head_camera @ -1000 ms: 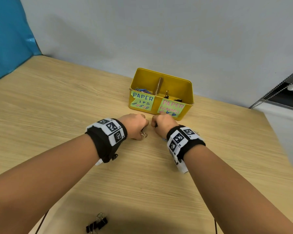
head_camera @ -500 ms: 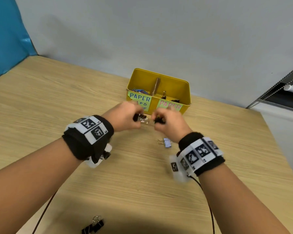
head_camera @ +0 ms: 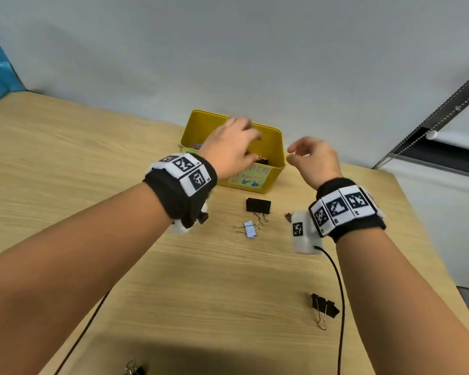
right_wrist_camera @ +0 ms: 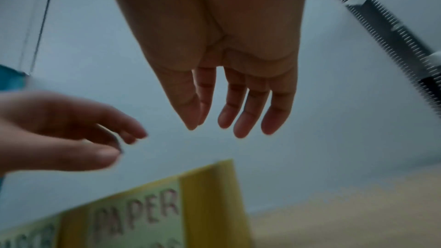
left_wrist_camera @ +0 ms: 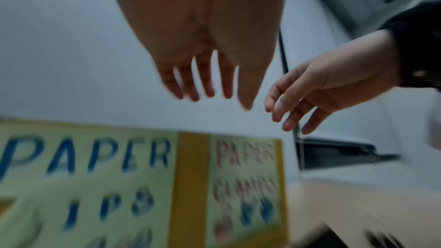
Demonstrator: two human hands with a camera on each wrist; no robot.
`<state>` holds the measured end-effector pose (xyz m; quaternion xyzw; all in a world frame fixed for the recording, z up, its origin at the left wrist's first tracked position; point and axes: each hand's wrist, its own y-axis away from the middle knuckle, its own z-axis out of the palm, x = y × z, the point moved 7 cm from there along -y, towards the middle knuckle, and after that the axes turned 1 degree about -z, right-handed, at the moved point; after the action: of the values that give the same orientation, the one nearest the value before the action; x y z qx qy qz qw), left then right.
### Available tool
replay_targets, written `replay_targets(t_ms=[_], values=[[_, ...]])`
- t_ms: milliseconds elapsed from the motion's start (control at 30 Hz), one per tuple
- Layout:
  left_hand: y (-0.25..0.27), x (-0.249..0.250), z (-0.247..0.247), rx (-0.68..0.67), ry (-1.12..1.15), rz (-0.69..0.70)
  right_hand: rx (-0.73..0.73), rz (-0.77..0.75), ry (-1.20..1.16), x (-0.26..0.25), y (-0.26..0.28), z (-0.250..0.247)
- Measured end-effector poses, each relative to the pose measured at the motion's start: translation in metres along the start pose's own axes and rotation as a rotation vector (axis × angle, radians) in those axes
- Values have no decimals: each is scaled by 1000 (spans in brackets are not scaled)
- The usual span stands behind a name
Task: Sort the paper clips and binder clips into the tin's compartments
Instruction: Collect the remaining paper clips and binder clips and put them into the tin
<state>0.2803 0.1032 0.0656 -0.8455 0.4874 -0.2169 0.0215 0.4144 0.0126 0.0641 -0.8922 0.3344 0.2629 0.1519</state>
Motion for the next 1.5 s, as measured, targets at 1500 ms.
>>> replay_targets(t_ms=[1500], values=[[219,18,39,-1297,-320,-93,-855,257,659,99,169,30]])
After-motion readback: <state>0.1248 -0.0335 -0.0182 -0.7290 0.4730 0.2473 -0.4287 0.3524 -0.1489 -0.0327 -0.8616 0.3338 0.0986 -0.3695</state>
